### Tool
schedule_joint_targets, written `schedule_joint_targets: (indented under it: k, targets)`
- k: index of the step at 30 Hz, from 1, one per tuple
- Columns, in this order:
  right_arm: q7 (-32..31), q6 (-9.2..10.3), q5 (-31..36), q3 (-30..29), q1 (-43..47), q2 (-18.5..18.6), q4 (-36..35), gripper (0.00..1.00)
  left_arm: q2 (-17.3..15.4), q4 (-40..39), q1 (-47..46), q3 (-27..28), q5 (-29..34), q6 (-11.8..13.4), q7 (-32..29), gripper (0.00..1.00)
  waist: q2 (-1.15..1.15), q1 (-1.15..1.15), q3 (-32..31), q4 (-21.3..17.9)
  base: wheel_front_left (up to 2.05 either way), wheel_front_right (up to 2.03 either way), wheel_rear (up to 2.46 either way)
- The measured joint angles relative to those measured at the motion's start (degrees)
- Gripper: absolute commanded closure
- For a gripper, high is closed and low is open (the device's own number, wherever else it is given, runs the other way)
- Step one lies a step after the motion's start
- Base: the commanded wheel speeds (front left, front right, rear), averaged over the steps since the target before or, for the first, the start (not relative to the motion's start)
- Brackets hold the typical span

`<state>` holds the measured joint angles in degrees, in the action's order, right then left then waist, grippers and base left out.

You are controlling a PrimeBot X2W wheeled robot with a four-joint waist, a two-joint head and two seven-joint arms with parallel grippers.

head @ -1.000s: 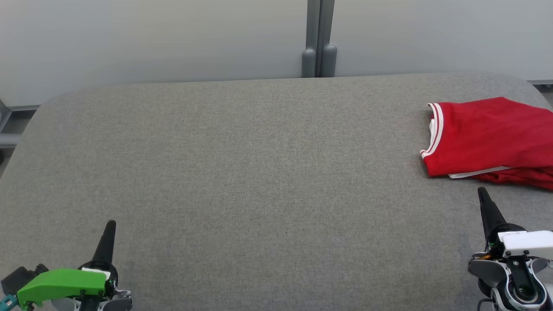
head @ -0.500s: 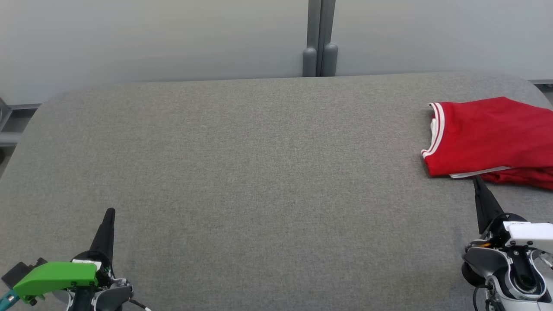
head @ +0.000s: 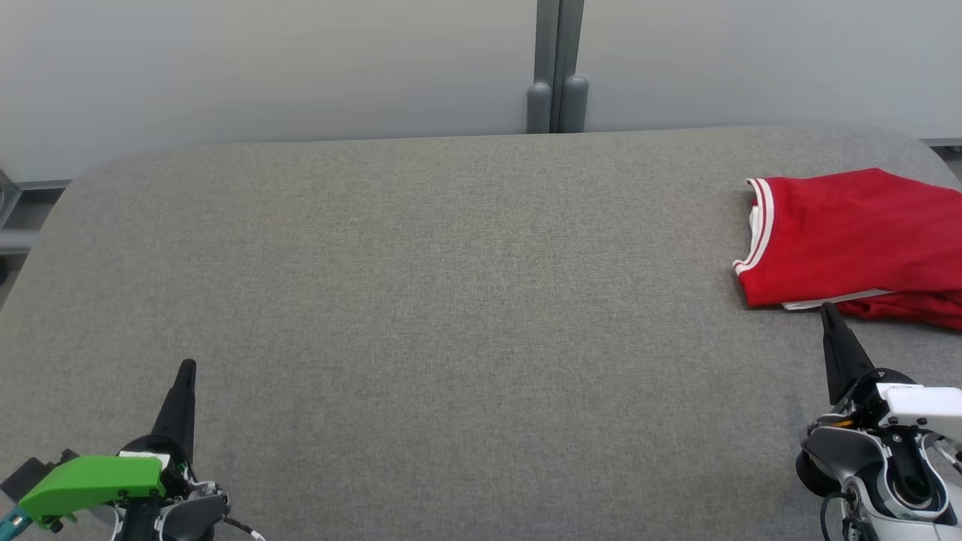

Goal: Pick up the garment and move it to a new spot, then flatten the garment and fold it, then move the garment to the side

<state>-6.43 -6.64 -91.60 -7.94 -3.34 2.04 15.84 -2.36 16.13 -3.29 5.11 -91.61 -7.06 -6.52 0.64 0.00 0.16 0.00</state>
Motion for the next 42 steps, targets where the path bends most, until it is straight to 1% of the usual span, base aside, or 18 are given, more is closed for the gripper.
schedule_joint_targets:
  k: [42]
  targets:
    - [0.0, -0.01, -0.01, 0.01, 0.0, 0.0, -0.01, 1.0, 0.03, -0.14, -0.01, -0.01, 0.0, 0.0, 0.01, 1.0, 0.0, 0.0, 0.01, 0.0, 0.0, 0.0, 0.0]
